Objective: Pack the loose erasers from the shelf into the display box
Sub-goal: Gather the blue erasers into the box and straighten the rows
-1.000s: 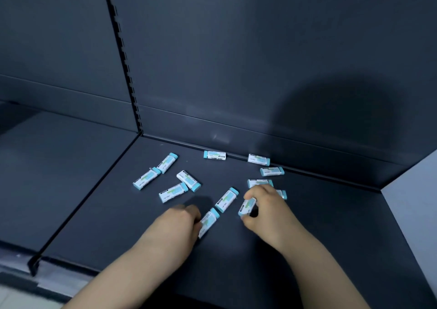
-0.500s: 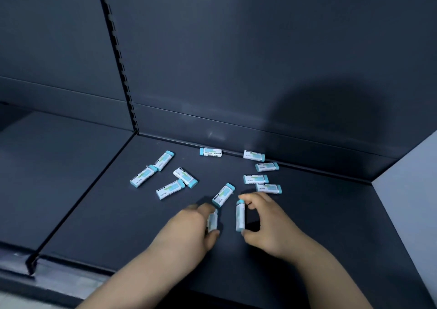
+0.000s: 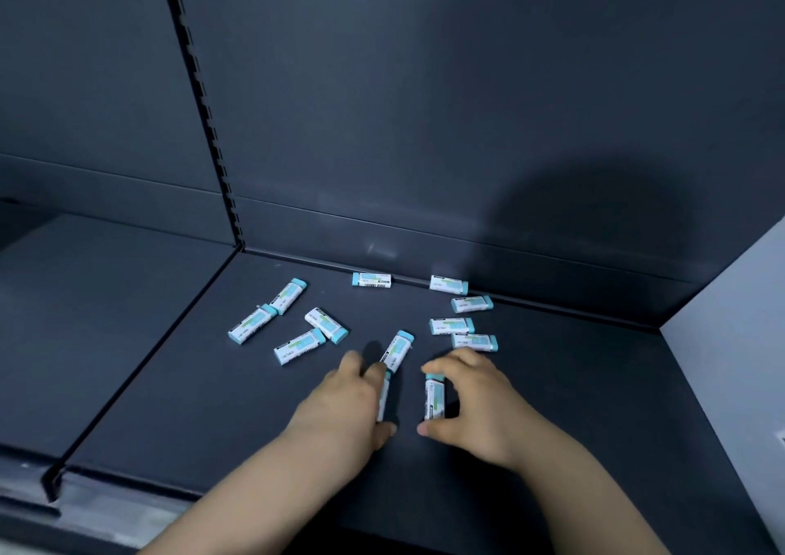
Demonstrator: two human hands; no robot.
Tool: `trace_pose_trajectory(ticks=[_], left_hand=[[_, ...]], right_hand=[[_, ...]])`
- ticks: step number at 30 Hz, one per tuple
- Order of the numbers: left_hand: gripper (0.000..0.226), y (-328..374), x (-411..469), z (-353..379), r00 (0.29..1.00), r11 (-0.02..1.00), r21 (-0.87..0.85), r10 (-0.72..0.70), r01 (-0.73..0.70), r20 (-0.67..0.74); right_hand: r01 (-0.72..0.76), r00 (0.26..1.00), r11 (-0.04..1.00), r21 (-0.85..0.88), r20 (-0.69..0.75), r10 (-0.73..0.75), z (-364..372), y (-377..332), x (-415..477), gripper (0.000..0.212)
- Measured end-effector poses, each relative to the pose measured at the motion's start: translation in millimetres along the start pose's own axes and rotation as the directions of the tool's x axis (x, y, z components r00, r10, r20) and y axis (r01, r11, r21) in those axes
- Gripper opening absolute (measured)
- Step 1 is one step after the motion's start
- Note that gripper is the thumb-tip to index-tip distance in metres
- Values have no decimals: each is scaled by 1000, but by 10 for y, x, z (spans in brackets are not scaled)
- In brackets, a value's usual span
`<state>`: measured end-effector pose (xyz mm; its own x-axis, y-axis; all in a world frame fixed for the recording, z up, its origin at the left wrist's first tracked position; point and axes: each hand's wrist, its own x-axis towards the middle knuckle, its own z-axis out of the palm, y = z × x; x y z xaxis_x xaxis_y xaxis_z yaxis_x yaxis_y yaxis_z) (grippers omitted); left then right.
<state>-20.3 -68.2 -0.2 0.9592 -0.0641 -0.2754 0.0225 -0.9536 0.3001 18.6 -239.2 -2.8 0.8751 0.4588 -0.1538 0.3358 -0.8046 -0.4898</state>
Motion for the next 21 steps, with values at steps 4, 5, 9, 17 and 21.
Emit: trace_pose_trajectory(ticks=[4,5,9,17,21], left_hand=[[69,-54,94,-106,999,1000,-21,24,-23,23],[70,-77,98,-126,999,999,-30,29,-28,32],[72,-220,67,-196,996,996,-3,85,-84,40],[50,-529,62,-165,966,958,-133,246,-255,-79],[52,-469,59,-159,961,928,-255,244,-271,-133]], right_hand=[[-8,999,985,173,-36,14,13,-27,-9,58],[-5,999,985,172,-41,12,10,-24,-18,56],[7,1000,998,-59,-24,-8,-32,60,-63,60],[39,999,997,-59,38,-37,38,-9,-8,80],[48,998,995,-84,40,-45,54,-71,41,71]])
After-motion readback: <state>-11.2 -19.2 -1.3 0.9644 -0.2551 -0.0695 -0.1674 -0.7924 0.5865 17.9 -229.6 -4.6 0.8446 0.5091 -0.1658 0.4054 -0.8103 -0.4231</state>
